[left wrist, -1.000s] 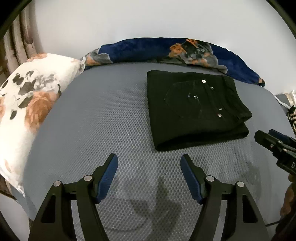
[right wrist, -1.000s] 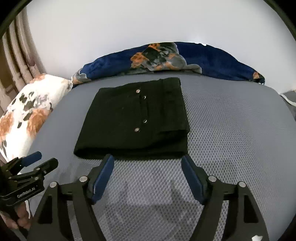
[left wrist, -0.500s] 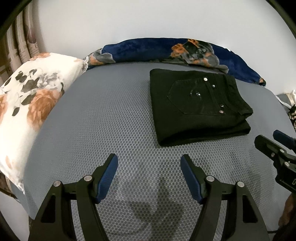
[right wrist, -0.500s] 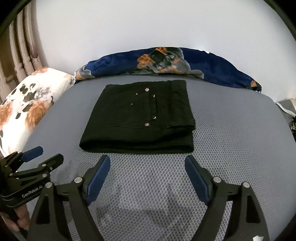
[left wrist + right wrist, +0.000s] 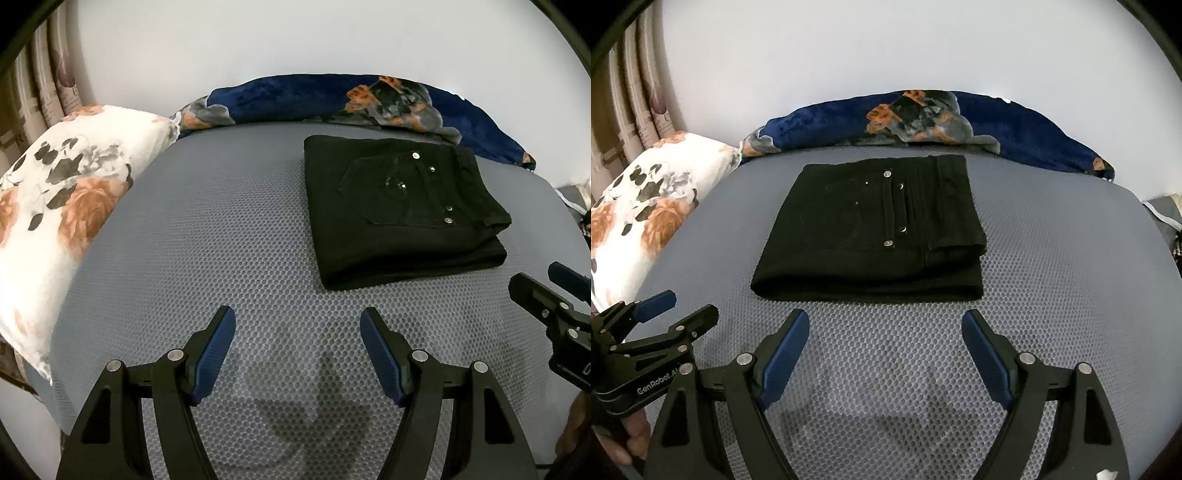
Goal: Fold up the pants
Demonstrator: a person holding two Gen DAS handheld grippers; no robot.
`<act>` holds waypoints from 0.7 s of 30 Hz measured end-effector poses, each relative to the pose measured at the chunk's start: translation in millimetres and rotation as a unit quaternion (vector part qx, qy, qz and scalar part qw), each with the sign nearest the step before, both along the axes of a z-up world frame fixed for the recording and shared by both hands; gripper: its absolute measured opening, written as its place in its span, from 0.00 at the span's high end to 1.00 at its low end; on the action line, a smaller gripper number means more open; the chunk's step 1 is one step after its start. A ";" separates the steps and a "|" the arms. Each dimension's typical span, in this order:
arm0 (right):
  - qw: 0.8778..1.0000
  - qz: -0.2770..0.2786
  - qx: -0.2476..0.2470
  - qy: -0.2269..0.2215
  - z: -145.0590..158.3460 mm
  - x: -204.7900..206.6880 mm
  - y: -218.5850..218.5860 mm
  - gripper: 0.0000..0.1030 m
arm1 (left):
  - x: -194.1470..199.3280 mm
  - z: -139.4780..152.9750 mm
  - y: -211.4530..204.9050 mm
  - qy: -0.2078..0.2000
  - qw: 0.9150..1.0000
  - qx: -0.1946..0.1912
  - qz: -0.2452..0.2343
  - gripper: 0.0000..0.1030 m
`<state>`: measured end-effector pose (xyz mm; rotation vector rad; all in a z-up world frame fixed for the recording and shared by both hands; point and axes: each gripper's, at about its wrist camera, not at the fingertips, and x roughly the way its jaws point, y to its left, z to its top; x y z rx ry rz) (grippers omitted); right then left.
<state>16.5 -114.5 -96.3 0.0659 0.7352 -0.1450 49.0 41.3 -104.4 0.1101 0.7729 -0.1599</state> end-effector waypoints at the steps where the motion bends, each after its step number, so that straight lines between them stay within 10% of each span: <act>1: 1.000 0.001 0.000 0.001 -1.0 0.4 -0.1 0.20 | 0.3 0.0 0.0 -0.001 1.000 0.001 0.000 0.32; 21: 1.000 0.002 0.009 0.013 -11.4 -0.6 2.1 0.20 | -1.6 -1.2 -3.2 -0.006 1.000 0.013 -0.001 0.32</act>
